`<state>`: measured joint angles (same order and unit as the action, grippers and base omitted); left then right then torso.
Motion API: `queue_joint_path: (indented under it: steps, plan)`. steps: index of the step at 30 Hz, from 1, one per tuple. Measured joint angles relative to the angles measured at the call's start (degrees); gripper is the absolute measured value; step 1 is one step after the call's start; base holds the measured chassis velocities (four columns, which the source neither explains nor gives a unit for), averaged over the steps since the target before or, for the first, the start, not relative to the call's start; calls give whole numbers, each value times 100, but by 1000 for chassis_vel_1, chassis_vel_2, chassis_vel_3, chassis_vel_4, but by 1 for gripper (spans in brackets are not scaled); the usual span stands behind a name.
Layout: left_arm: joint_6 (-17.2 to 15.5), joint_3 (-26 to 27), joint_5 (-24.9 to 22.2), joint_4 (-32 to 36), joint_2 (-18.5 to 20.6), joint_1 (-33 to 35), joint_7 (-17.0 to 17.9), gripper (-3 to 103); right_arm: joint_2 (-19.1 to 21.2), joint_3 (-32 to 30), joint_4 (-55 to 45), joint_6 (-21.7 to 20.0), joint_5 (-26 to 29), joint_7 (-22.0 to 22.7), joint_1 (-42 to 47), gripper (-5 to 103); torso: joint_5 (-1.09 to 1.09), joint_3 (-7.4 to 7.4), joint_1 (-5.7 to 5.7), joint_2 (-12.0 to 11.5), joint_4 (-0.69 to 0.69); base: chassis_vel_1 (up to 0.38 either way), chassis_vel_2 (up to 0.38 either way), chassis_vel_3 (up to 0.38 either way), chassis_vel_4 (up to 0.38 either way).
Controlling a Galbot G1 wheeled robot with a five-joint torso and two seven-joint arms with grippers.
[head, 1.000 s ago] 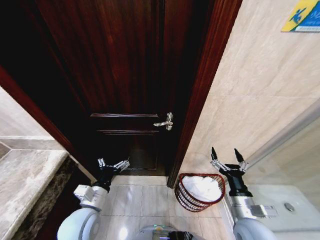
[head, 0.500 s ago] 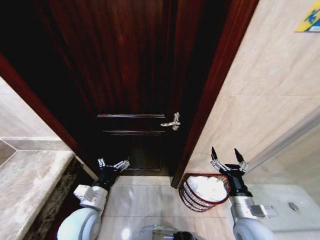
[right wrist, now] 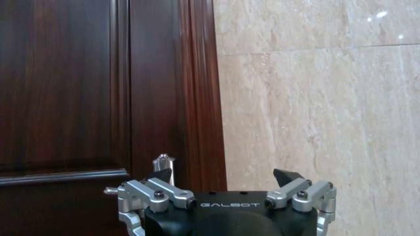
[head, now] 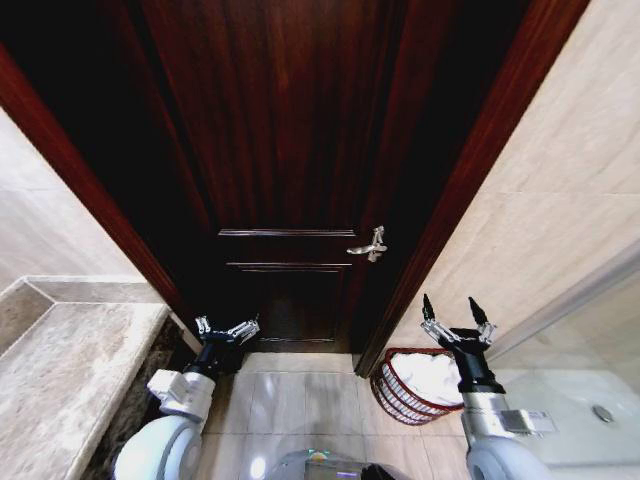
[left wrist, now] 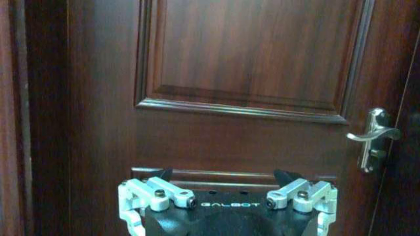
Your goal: Discard the used towel into the hamper.
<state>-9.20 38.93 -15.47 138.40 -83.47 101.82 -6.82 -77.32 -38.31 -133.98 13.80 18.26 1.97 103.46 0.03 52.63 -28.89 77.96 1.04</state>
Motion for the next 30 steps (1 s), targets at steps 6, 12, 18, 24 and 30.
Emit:
queue_joint_path:
  steps: [6, 12, 18, 24, 30]
  plan:
    - [0, 1, 0, 0, 1, 0, 0, 100, 0, 1, 0, 0, 0, 0, 0, 100, -3, -1, 1, 0, 0, 0, 0, 0, 0]
    - [0, 1, 0, 0, 2, 0, 0, 100, 0, 2, 0, 0, 0, 0, -1, 100, -2, 0, -1, -2, 0, 20, -14, -26, 18]
    - [0, 1, 0, 0, 2, 0, 1, 100, -1, 2, 0, 0, 0, 0, -1, 100, -3, -1, -1, -2, 0, 106, -120, -117, 121]
    - [0, 1, 0, 0, 2, 0, 2, 100, -1, 2, 0, 0, 0, 0, 1, 100, -4, -2, 2, -2, -1, 203, -222, -222, 213]
    - [0, 1, 0, 0, 2, 0, 2, 100, -1, 2, 0, 0, 0, 0, 1, 100, -1, -2, 2, -2, 0, 277, -272, -268, 272]
